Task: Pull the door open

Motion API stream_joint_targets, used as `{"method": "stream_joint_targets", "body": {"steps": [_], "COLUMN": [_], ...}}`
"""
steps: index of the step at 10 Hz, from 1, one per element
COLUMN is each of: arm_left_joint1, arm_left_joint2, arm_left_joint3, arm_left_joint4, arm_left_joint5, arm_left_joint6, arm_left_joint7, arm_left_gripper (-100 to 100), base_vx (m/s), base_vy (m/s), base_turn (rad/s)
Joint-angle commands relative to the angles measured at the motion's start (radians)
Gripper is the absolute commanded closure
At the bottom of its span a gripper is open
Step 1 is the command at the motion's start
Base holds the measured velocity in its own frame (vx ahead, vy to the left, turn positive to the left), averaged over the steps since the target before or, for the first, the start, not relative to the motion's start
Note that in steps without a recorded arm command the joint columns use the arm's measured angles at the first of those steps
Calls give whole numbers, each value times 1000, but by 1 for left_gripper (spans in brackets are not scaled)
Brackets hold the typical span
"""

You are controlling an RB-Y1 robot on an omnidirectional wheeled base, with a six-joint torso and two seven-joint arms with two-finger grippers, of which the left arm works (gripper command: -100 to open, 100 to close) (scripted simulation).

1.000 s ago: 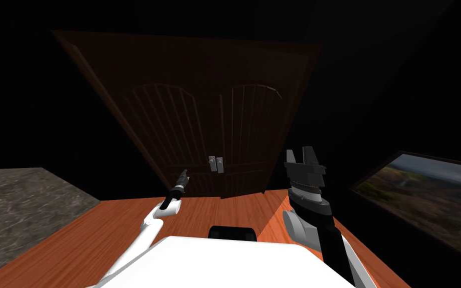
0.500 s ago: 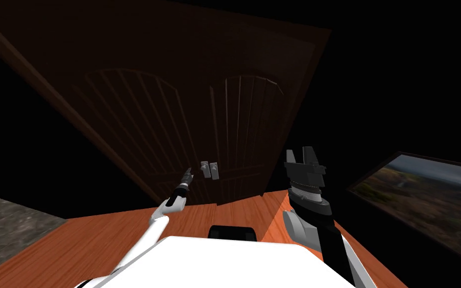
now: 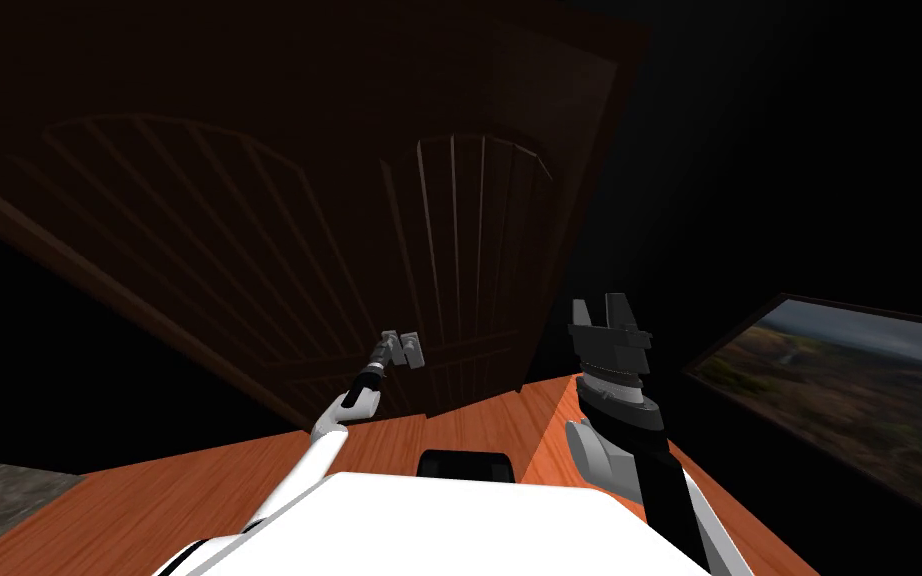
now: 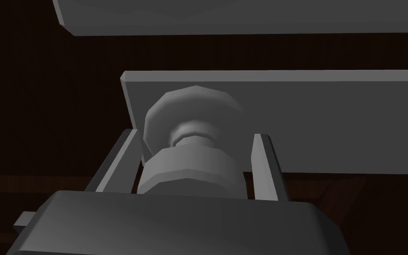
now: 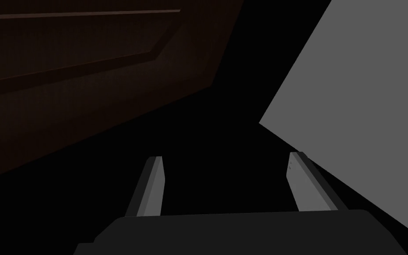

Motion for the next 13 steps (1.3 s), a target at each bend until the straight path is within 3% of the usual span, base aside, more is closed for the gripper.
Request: {"method": "stream_joint_targets", "body": {"steps": [1, 4, 7, 8, 13], "arm_left_joint1": [2, 2, 37, 40, 45], "arm_left_joint2": [1, 1, 41, 32, 22], "arm_left_joint3": [2, 2, 32, 17, -29], "arm_left_joint4": [2, 2, 15, -7, -44], "arm_left_joint5": [0, 0, 7, 5, 2], "arm_left_joint6": [1, 1, 5, 9, 7], "arm_left_joint7": [0, 0, 6, 8, 28], "arm_left_gripper": [100, 100, 100, -100, -100], "base_vx": [-30, -5, -184, -189, -180], "base_vy": [20, 4, 143, 25, -62], "base_turn": [-22, -7, 152, 2, -49]}}
